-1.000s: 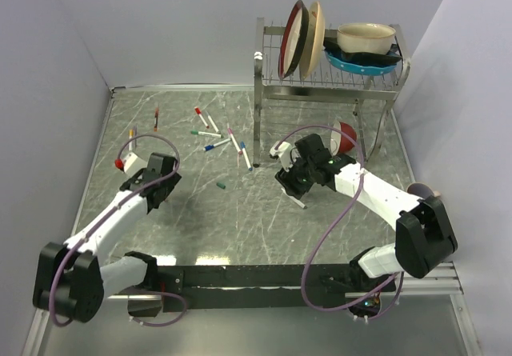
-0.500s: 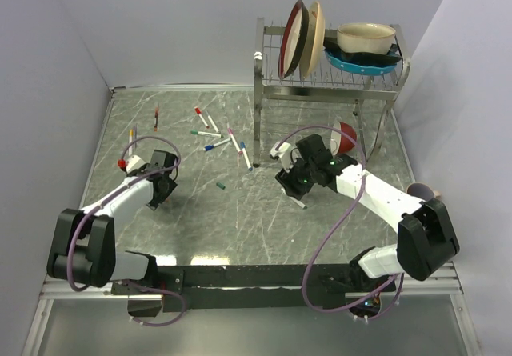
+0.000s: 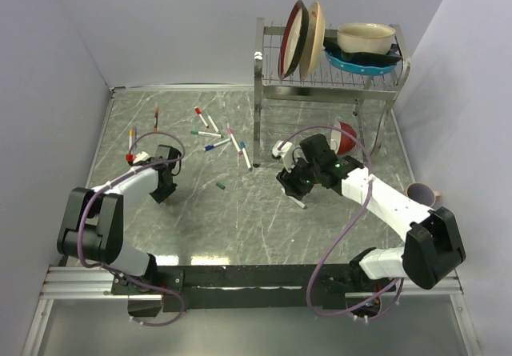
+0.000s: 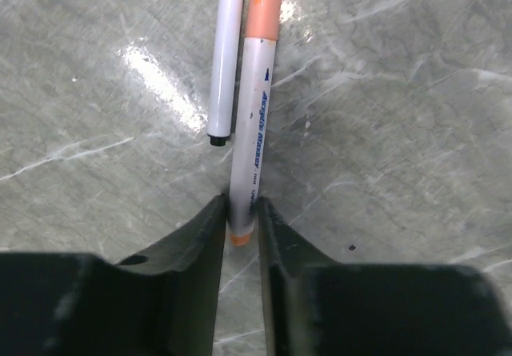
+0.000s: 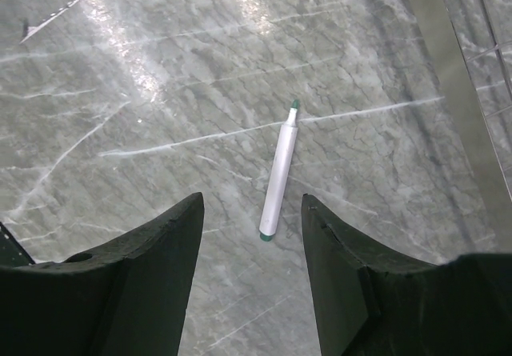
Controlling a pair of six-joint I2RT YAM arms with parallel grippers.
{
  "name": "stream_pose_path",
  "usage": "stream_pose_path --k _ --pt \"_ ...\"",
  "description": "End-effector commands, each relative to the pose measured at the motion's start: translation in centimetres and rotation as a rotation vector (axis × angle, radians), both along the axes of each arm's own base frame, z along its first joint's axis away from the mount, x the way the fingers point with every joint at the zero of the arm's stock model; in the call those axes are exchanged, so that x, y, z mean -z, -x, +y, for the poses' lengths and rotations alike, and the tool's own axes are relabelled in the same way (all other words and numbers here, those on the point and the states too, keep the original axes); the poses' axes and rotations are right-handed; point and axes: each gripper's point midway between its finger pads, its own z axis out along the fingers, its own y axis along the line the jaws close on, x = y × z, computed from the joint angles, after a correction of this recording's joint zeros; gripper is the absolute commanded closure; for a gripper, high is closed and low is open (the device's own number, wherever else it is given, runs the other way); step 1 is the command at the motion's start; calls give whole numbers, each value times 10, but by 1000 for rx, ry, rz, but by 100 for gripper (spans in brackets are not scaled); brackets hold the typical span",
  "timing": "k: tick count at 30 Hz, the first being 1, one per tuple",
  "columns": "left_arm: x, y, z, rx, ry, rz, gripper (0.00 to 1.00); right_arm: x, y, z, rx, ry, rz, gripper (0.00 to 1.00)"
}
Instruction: Open the pen caps
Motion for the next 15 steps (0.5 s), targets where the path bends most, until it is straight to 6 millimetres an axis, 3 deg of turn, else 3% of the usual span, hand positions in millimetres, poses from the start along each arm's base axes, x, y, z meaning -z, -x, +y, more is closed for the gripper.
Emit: stream_pose_path --k 1,9,15 --pt "-1 -10 -8 30 34 -8 78 -17 3 3 -26 -50 -39 40" --pt "-20 -18 -21 113 98 -92 97 -23 9 7 -55 -81 -41 40" --pt "-55 -25 -61 301 279 -293 99 -34 21 17 -117 -150 -28 40"
